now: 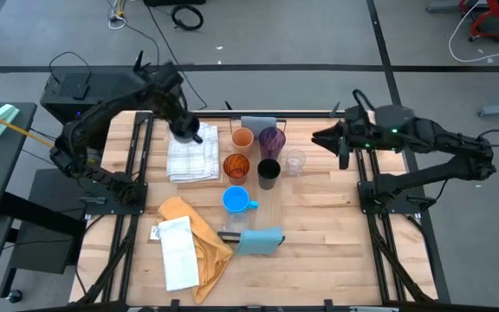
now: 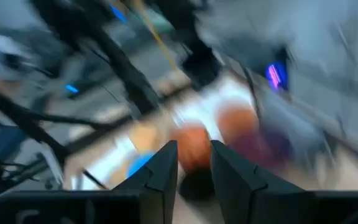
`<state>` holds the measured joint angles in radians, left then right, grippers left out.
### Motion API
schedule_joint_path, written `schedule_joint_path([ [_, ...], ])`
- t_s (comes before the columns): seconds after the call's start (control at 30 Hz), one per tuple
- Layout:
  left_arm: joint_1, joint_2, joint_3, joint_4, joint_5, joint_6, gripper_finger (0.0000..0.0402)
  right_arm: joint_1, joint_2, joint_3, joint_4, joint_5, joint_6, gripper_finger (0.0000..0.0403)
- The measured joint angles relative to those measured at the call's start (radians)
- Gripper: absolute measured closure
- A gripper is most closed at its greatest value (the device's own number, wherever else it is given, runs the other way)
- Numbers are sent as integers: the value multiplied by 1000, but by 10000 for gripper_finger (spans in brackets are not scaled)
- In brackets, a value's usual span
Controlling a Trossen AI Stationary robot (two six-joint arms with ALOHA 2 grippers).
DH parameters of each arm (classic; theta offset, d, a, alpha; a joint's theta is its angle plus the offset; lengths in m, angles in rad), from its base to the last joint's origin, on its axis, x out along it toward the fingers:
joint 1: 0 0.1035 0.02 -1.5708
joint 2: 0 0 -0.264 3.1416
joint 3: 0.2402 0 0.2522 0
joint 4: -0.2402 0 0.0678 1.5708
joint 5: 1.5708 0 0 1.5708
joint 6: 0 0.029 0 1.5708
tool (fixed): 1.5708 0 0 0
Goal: Stack small to large cups/mugs on shelf
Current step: Put the dark blue mug on the shelf
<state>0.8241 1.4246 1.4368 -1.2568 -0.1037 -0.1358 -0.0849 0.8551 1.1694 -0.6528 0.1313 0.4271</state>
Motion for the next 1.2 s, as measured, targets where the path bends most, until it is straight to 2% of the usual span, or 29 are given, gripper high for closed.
schedule_joint_path([
  [0.13, -27, 0, 173, -70, -1, -96, 376, 65, 13, 1, 196, 0, -205, 302],
  [0.3, -100, 2, 369, -93, 2, -224, 376, 89, 83, 1, 226, 6, -303, 302],
  [0.43, -186, 11, 456, -87, -26, -307, 376, 89, 185, 1, 319, 37, -394, 302],
  [0.6, -296, 23, 468, -91, -67, -385, 377, 109, 317, 1, 566, 36, -638, 302],
  [0.67, -330, 33, 469, -90, -85, -409, 377, 109, 361, 5, 614, 23, -682, 297],
  [0.9, -399, 86, 468, -44, -100, -479, 377, 107, 469, 70, 601, -4, -744, 250],
  [1.07, -441, 112, 467, -31, -93, -481, 377, 90, 489, 89, 607, 86, -798, 215],
  [1.2, -453, 111, 471, 0, -95, -482, 377, 60, 488, 93, 610, 130, -793, 201],
])
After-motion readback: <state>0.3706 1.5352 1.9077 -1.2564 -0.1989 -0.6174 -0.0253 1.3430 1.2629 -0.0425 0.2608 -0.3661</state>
